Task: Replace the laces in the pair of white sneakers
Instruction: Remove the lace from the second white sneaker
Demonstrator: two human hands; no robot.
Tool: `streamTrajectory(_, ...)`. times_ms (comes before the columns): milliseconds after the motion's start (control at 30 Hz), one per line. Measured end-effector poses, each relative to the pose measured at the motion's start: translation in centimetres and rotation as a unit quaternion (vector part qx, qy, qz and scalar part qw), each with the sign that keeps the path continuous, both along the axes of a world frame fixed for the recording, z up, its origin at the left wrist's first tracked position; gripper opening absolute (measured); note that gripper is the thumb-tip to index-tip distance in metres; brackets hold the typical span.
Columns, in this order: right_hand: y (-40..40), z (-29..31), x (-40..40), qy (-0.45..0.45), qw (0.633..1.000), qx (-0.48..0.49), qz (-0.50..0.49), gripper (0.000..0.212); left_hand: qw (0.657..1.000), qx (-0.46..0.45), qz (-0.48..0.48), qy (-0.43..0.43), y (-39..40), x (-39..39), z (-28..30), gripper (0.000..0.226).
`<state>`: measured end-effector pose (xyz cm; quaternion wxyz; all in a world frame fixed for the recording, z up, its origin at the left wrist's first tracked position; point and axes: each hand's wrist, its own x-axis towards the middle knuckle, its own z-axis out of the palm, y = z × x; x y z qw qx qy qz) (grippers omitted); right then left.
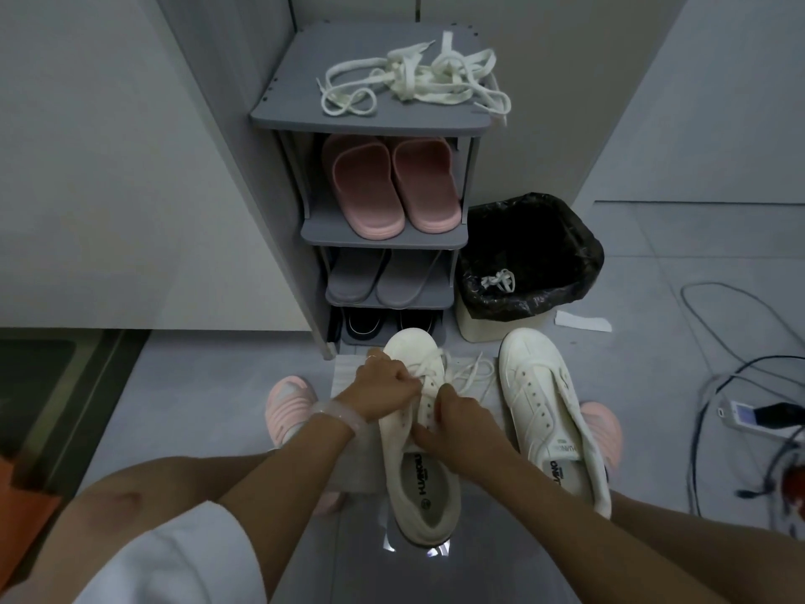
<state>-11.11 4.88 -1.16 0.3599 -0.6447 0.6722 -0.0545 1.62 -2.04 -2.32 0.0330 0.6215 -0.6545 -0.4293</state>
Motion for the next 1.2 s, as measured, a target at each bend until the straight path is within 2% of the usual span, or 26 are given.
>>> streamTrajectory(67,-0.3,-0.3,0.0,0.002,1.0,0.015,0.0,0.036,0.986,0.096,0.121,0.063,-0.6,-0.3,0.7,0.03)
streamTrajectory(100,-0.5,-0.4,0.0,0.003,1.0,0.025,-0.002,0.037,0.97,0.138,0.167,0.114,-0.6,-0.2,1.1,0.033)
streamTrajectory(133,-0.7,-0.4,0.0,-0.003,0.999,0.036,-0.011,0.038,0.945,0.17,0.206,0.189,-0.4,0.3,1.3,0.026)
streamTrajectory(167,-0.8,-0.5,-0.1,-0.015,0.999,0.046,-0.024,0.038,0.908,0.192,0.256,0.27,-0.3,0.7,1.8,0.026)
streamTrajectory(200,-0.8,-0.6,-0.1,-0.027,0.998,0.053,-0.036,0.038,0.855,0.211,0.323,0.346,-0.3,1.3,2.0,0.034)
streamTrajectory(267,-0.7,-0.8,-0.1,-0.041,0.996,0.056,-0.053,0.036,0.719,0.24,0.449,0.473,-0.3,2.9,2.0,0.037)
streamTrajectory(300,-0.6,-0.8,-0.1,-0.05,0.995,0.056,-0.064,0.035,0.67,0.243,0.481,0.51,-0.5,3.6,2.0,0.035)
streamTrajectory(333,-0.5,-0.9,-0.2,-0.059,0.994,0.056,-0.072,0.034,0.664,0.236,0.492,0.511,-0.7,3.9,2.0,0.034)
streamTrajectory(367,-0.4,-0.9,-0.2,-0.064,0.994,0.057,-0.075,0.034,0.711,0.214,0.477,0.469,-0.7,4.0,2.2,0.032)
streamTrajectory(400,-0.4,-0.8,-0.3,-0.066,0.993,0.058,-0.073,0.034,0.791,0.165,0.441,0.389,-0.7,3.9,2.2,0.025)
streamTrajectory(433,-0.4,-0.8,-0.4,-0.069,0.993,0.061,-0.071,0.034,0.857,0.109,0.395,0.312,-0.6,3.6,2.3,0.016)
streamTrajectory(467,-0.5,-0.8,-0.5,-0.074,0.993,0.066,-0.07,0.033,0.9,0.068,0.346,0.255,-0.4,3.3,2.1,0.012)
streamTrajectory(500,-0.5,-0.7,-0.5,-0.077,0.992,0.07,-0.07,0.033,0.927,0.051,0.301,0.218,-0.2,3.1,1.7,0.014)
streamTrajectory(533,-0.5,-0.7,-0.6,-0.078,0.992,0.071,-0.07,0.033,0.94,0.057,0.268,0.203,0.3,3.0,1.3,0.014)
streamTrajectory(600,-0.4,-0.7,-0.6,-0.079,0.992,0.068,-0.071,0.033,0.956,0.062,0.218,0.184,1.2,2.6,0.3,0.005)
streamTrajectory(633,-0.3,-0.7,-0.6,-0.085,0.991,0.067,-0.076,0.032,0.965,0.039,0.2,0.165,1.6,2.3,-0.1,0.009)
streamTrajectory(700,-0.2,-0.8,-0.7,-0.106,0.988,0.07,-0.087,0.032,0.972,-0.017,0.195,0.131,2.0,1.8,-0.6,0.018)
streamTrajectory(767,-0.1,-0.8,-0.9,-0.119,0.986,0.076,-0.092,0.032,0.975,-0.084,0.182,0.093,2.0,1.5,-0.6,0.015)
streamTrajectory(933,-0.1,-0.8,-0.9,-0.13,0.983,0.081,-0.099,0.033,0.979,-0.203,0.019,-0.022,2.2,1.3,-0.6,0.011)
streamTrajectory(967,-0.1,-0.8,-0.9,-0.125,0.984,0.081,-0.097,0.033,0.973,-0.226,0.035,-0.026,2.2,1.5,-0.5,0.011)
streamTrajectory(1000,0.0,-0.8,-0.9,-0.122,0.985,0.081,-0.094,0.033,0.963,-0.254,0.092,-0.01,2.0,1.9,-0.3,0.011)
streamTrajectory(1033,0.0,-0.8,-1.0,-0.121,0.985,0.081,-0.094,0.033,0.941,-0.285,0.182,0.013,1.5,2.5,0.0,0.01)
streamTrajectory(1100,0.0,-0.9,-1.1,-0.12,0.984,0.083,-0.096,0.032,0.873,-0.318,0.364,0.07,0.5,3.8,0.9,0.009)
streamTrajectory(1133,0.0,-0.9,-1.2,-0.118,0.985,0.085,-0.097,0.032,0.852,-0.309,0.413,0.096,0.2,4.3,1.1,0.007)
streamTrajectory(1167,0.0,-0.9,-1.1,-0.116,0.985,0.085,-0.097,0.032,0.853,-0.287,0.422,0.11,0.3,4.3,1.2,0.006)
streamTrajectory(1200,0.0,-0.9,-1.1,-0.117,0.985,0.084,-0.097,0.032,0.873,-0.264,0.394,0.111,0.5,4.0,1.1,0.008)
